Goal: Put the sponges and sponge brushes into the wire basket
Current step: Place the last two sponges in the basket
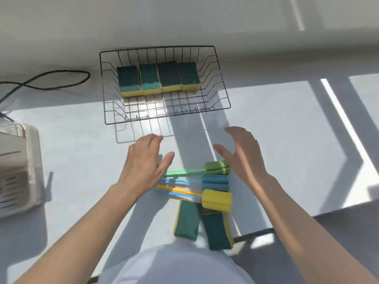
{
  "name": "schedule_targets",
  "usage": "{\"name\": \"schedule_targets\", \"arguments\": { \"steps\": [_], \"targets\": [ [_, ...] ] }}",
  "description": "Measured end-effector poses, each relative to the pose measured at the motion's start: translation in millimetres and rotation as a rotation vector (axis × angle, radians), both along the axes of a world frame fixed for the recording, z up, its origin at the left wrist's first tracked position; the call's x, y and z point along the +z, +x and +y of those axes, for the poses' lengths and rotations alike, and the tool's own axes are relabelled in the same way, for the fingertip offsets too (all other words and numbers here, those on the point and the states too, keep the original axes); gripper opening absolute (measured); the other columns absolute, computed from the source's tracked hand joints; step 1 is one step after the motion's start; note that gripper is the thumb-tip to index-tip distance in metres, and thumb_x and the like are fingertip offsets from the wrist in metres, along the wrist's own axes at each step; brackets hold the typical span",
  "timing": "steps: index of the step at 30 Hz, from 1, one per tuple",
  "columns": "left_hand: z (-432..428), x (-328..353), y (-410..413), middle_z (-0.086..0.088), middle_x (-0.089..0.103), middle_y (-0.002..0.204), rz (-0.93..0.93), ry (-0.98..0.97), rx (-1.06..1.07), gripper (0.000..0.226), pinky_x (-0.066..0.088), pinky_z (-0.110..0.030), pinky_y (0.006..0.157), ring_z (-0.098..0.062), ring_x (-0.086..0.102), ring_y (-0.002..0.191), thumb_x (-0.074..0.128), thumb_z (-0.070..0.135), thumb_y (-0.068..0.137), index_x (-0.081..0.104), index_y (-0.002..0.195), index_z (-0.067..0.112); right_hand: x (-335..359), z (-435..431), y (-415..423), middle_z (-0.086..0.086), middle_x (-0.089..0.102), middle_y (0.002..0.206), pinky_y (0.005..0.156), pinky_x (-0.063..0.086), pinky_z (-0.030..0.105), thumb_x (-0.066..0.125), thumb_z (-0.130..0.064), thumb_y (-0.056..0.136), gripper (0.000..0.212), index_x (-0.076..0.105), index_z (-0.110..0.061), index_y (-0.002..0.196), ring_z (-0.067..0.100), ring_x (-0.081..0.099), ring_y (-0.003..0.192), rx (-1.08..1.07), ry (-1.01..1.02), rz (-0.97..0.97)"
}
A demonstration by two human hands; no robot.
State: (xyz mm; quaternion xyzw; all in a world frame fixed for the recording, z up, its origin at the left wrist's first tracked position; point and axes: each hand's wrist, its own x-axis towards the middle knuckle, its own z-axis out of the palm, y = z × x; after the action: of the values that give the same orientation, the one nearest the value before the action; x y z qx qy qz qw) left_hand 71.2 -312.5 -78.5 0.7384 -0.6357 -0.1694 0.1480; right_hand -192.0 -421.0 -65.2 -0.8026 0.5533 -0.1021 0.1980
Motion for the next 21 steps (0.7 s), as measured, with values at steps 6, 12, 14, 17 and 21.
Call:
{"name": "schedule_targets", "arguments": {
  "steps": [6,12,14,17,21],
  "targets": [
    [66.8,-12.4,-45.8,-0.007,0.058,0.100,0.097,0.116,-0.115,0.048,0.049,-0.044,0.081,-0.030,0.055,0.093,0.046,0.054,0.093,0.061,0.107,0.010,-5.2,92.4,-49.0,0.004,0.060,0.119,0.093,0.045,0.034,0.068,-0.048,0.088,0.054,0.058,-0.011,0.126,0.022,0.056,0.112,-0.208,0.207,-0.034],
    [106.8,-32.3,-72.1,-0.002,0.056,0.098,0.137,0.306,-0.134,0.044,0.049,-0.040,0.079,-0.024,0.053,0.091,0.049,0.059,0.092,0.052,0.099,0.015,-14.1,164.1,-72.6,-0.001,0.055,0.082,0.068,0.051,0.040,0.050,-0.060,0.095,0.040,0.053,-0.022,0.085,0.015,0.055,0.076,-0.312,0.333,-0.191],
    [113.3,-36.2,-77.2,-0.002,0.057,0.101,0.185,0.349,-0.102,0.044,0.049,-0.040,0.081,-0.024,0.053,0.094,0.053,0.058,0.091,0.050,0.100,0.015,-16.7,183.7,-74.0,-0.001,0.051,0.076,0.067,0.049,0.044,0.037,-0.061,0.099,0.046,0.049,-0.022,0.079,0.015,0.051,0.072,-0.313,0.332,-0.215],
    [121.7,-39.6,-81.6,-0.001,0.056,0.100,0.221,0.377,-0.079,0.041,0.048,-0.038,0.078,-0.022,0.054,0.092,0.057,0.057,0.090,0.047,0.099,0.018,-25.6,206.8,-74.1,-0.006,0.045,0.072,0.065,0.045,0.040,0.029,-0.059,0.101,0.044,0.040,-0.027,0.072,0.014,0.047,0.070,-0.349,0.322,-0.262],
    [127.1,-42.1,-86.3,0.003,0.056,0.089,0.183,0.436,-0.055,0.040,0.047,-0.037,0.066,-0.019,0.054,0.081,0.058,0.057,0.089,0.045,0.091,0.020,-41.2,229.0,-74.7,-0.012,0.052,0.079,0.064,0.044,0.031,0.037,-0.065,0.095,0.034,0.046,-0.034,0.083,0.007,0.052,0.074,-0.367,0.381,-0.185]
  ]
}}
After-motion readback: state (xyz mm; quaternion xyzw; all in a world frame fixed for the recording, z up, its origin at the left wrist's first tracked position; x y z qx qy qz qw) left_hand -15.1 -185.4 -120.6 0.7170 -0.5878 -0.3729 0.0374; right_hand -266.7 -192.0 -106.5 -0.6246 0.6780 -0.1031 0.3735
